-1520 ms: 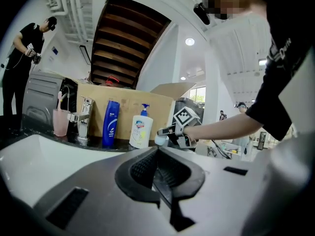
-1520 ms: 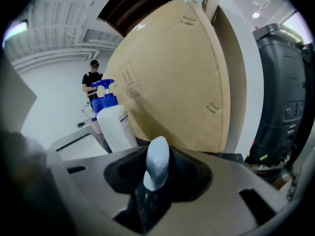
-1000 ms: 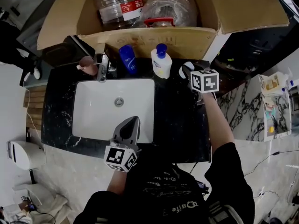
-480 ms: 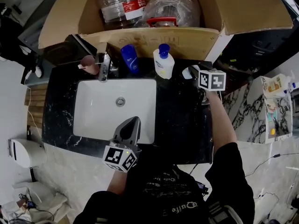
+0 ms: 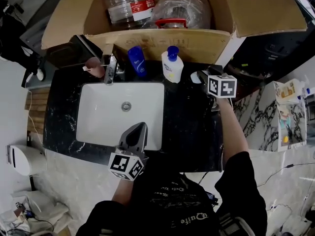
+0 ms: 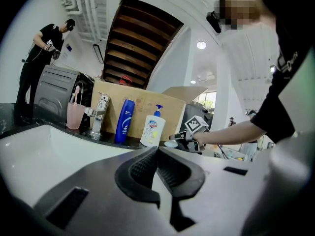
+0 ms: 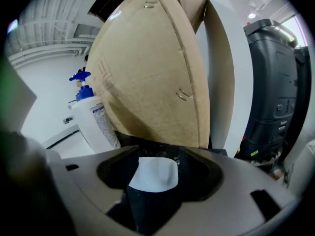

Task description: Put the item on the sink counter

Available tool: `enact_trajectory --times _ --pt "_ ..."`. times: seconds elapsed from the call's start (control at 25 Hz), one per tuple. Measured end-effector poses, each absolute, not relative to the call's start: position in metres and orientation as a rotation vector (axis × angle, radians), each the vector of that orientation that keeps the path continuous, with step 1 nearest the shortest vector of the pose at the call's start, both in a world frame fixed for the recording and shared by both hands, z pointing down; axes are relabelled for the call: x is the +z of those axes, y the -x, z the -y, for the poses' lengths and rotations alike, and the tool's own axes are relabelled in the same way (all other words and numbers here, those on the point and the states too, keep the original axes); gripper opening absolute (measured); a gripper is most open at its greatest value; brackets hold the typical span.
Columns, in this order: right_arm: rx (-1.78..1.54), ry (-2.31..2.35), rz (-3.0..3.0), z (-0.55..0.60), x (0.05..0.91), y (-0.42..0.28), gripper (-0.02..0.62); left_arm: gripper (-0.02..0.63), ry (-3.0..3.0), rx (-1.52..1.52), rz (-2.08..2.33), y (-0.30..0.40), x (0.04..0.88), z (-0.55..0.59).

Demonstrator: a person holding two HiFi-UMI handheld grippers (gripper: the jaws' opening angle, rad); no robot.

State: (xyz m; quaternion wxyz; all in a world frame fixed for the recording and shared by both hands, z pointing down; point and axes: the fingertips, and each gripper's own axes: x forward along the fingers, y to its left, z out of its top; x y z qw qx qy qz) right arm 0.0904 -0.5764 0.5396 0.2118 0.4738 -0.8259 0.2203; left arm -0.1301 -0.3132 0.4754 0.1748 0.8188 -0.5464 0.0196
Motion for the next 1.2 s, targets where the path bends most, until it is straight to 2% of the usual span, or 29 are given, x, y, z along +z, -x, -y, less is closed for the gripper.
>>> enact_trajectory --times 0.64,0.96,1.2 --pt "0.163 -1.375 2.556 0.470 0.405 -0.092 0.261 0.007 -2.399 0.055 1.536 0.087 0.459 0.284" --pt "0.132 -1.409 2.651 0.382 0.371 -0.091 0.258 0.006 -2.472 0.030 1.520 0.059 0.441 0.257" --pt "0.098 -1.443 2.621 0.324 0.378 -0.098 0.258 0.008 -2.526 0.023 1.520 0.040 0.433 0.237"
